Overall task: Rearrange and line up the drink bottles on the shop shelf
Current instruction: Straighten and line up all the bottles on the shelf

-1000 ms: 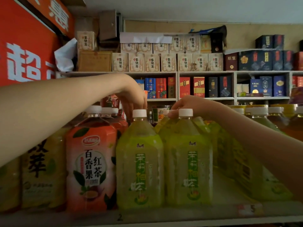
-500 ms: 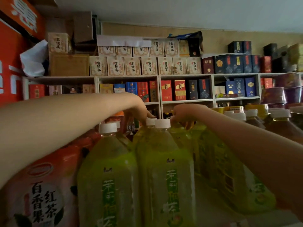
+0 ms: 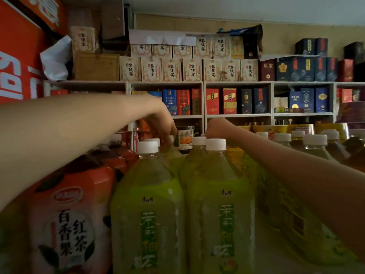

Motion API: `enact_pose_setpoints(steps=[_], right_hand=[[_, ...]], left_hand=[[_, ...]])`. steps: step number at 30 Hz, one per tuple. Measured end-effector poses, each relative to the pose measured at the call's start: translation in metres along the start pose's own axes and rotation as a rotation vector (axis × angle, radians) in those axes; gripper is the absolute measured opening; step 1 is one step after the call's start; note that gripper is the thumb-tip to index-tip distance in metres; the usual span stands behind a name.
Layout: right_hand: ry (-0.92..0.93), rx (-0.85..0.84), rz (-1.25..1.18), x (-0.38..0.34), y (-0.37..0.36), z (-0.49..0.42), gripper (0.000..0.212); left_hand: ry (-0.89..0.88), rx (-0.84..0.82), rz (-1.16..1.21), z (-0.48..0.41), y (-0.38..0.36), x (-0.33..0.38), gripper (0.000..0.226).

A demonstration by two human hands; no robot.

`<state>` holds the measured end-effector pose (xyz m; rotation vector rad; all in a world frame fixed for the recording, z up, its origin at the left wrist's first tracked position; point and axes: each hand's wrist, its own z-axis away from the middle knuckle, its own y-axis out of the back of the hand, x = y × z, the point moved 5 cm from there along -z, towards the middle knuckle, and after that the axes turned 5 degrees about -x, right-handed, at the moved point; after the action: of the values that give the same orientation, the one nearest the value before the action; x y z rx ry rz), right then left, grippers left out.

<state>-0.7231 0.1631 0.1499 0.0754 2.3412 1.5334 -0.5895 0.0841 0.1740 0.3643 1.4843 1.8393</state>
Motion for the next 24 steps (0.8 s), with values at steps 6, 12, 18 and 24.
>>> enact_pose_setpoints(steps=[6, 12, 18, 24], right_hand=[[0.148, -0.09, 0.016, -0.031, -0.006, -0.005, 0.036], [0.199, -0.156, -0.067, -0.023, -0.01, 0.007, 0.028], [0.117, -0.196, -0.152, -0.019, -0.008, 0.031, 0.041], [0.059, 0.123, -0.29, -0.021, 0.015, 0.094, 0.037]], left_hand=[[0.088, 0.012, -0.014, 0.009, -0.007, -0.03, 0.044], [0.133, 0.047, -0.097, 0.021, -0.017, -0.024, 0.047], [0.147, 0.197, -0.132, 0.066, -0.013, -0.001, 0.042], [-0.037, 0.654, -0.106, 0.136, -0.025, 0.066, 0.038]])
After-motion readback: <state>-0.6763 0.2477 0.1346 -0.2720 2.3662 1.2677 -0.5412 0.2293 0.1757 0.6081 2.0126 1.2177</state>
